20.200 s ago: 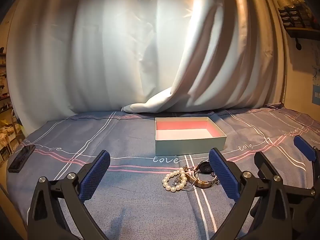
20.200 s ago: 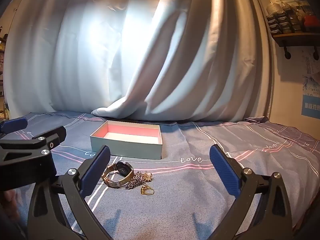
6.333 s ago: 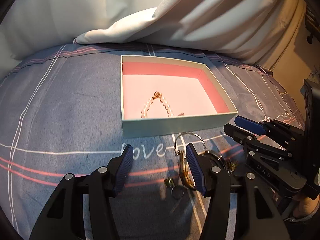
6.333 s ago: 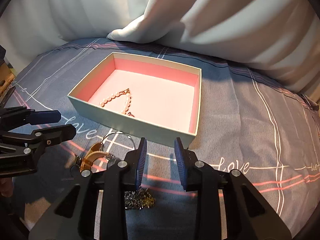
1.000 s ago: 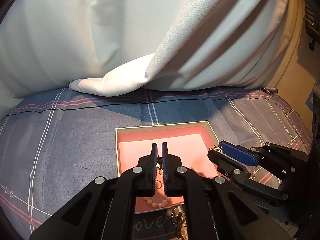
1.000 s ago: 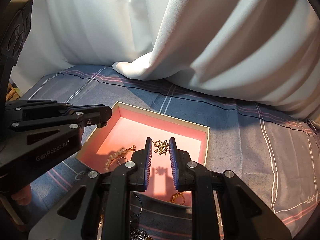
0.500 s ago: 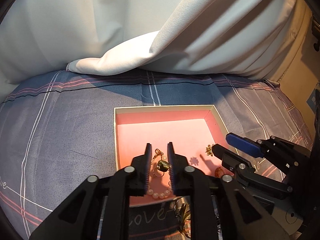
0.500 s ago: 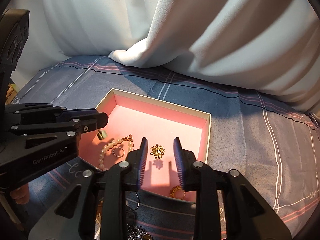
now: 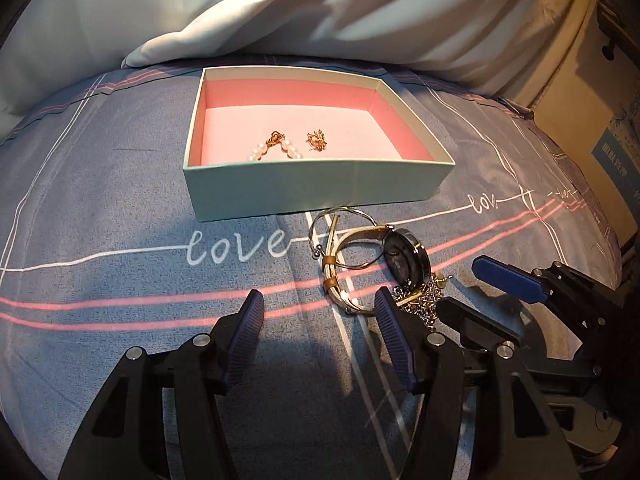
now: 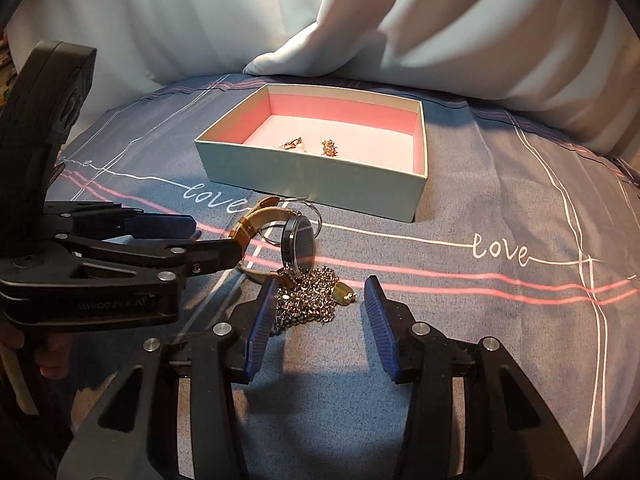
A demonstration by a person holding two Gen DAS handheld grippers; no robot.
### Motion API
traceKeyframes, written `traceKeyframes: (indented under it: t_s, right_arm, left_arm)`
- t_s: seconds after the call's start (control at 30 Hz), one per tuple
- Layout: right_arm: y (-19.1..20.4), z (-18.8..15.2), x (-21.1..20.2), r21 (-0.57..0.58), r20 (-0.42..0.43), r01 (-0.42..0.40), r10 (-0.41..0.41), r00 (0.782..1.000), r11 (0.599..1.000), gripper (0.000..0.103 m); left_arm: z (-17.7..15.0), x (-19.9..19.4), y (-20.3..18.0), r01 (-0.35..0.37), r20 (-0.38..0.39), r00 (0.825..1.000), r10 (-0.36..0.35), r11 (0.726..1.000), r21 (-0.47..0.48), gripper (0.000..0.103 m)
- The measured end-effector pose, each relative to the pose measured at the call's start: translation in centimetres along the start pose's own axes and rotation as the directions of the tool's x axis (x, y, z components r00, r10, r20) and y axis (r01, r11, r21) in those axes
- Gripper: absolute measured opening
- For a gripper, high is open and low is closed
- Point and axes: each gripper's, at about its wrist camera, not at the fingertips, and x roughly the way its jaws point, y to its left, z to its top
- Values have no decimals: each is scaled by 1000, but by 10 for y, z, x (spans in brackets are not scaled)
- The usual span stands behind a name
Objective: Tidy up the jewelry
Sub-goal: 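Close the left tool on the watch strap while the right tool grasps the silver chain, then carry the watch and chain over the box and lower them in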
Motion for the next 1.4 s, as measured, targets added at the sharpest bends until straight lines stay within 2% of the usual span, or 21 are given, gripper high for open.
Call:
traceKeyframes:
  t_s: [0.13,0.27,0.33,0.4,0.43,0.47,0.5,0.53,0.67,0.93,1.4]
  right_arm:
    - [0,-4,0,24,2,-9,9,1000,1000,46]
    - [6,-3,5,5,-9,-13,13,1000,1000,46]
    - [8,-4,10,2,-16,-6,6,1000,1000,46]
    - [10,-4,16,8,-27,-18,19,999,1000,46]
    - [11,-4,18,7,-28,-15,15,999,1000,46]
    - [13,-4,21,5,-30,-16,17,999,1000,46]
    - [14,-5,23,3,-35,-16,16,999,1000,46]
    - [16,-6,25,-7,-34,-10,9,999,1000,46]
    - [17,-6,22,-19,-37,-23,23,999,1000,34]
    - [13,-2,6,-8,12,-2,2,1000,1000,34]
    - [4,38,-37,-20,138,19,-16,990,1000,34]
  left_arm:
    - [7,6,-1,-3,13,1000,3,1000,-15,57]
    - [15,21,-6,-43,-25,999,43,999,17,55]
    - [14,27,-12,-58,-13,998,59,997,56,42]
    - [12,30,-15,-61,6,998,60,995,73,35]
    - [12,29,-15,-60,15,998,59,995,75,21]
    - [12,29,-15,-48,15,999,47,996,72,13]
    - [12,27,-13,-44,20,999,43,997,58,10]
    - [12,26,-11,-38,23,999,37,998,42,9]
    - [13,15,-7,-27,47,999,26,999,18,9]
    - [22,-20,-12,-30,136,990,26,999,25,9]
    - [31,-44,-9,-38,187,982,37,999,1,9]
